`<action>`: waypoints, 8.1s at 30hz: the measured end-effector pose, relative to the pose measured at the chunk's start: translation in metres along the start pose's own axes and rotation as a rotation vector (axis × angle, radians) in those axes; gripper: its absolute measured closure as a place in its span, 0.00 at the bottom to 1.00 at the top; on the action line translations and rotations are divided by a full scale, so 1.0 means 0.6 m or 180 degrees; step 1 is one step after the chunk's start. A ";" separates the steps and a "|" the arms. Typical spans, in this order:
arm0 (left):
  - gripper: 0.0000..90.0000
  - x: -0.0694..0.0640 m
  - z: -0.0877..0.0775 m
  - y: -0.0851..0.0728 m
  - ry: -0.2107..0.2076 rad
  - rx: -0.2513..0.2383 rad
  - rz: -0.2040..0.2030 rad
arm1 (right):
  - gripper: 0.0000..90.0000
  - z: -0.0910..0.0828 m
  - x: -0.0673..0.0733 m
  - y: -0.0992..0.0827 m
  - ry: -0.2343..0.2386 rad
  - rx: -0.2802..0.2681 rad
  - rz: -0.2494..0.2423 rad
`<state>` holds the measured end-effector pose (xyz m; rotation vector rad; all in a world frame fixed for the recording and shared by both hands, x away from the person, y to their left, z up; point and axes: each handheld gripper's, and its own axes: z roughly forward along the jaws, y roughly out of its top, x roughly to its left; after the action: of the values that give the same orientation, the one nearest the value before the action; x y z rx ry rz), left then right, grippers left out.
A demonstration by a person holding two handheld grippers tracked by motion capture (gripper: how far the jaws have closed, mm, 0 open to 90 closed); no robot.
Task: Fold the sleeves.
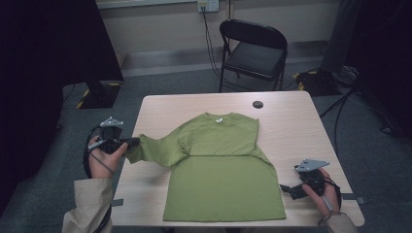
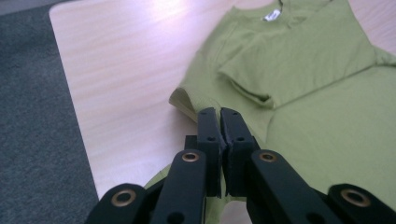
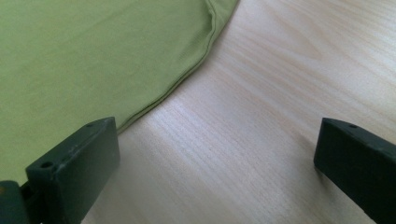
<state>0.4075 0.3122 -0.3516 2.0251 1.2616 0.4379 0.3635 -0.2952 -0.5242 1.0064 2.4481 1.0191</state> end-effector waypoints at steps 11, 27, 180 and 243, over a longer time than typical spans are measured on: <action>0.98 -0.008 -0.002 0.065 -0.0089 -0.0017 0.0061 | 0.00 0.000 0.000 0.000 0.0003 0.0000 -0.0001; 0.98 -0.024 -0.006 0.153 -0.0152 -0.0048 0.0243 | 0.00 0.001 0.000 0.001 0.0009 0.0003 -0.0001; 0.00 -0.138 0.256 -0.159 -0.0516 0.0182 0.0825 | 0.00 0.006 0.000 0.006 0.0017 0.0014 -0.0022; 0.00 -0.133 0.257 -0.167 -0.0564 0.0034 0.0864 | 0.57 0.280 0.138 0.331 -0.0056 -0.0282 -0.0311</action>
<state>0.3990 0.2110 -0.5244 2.2004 0.8888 0.3675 0.4878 -0.0531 -0.5011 0.8555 2.3898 1.0713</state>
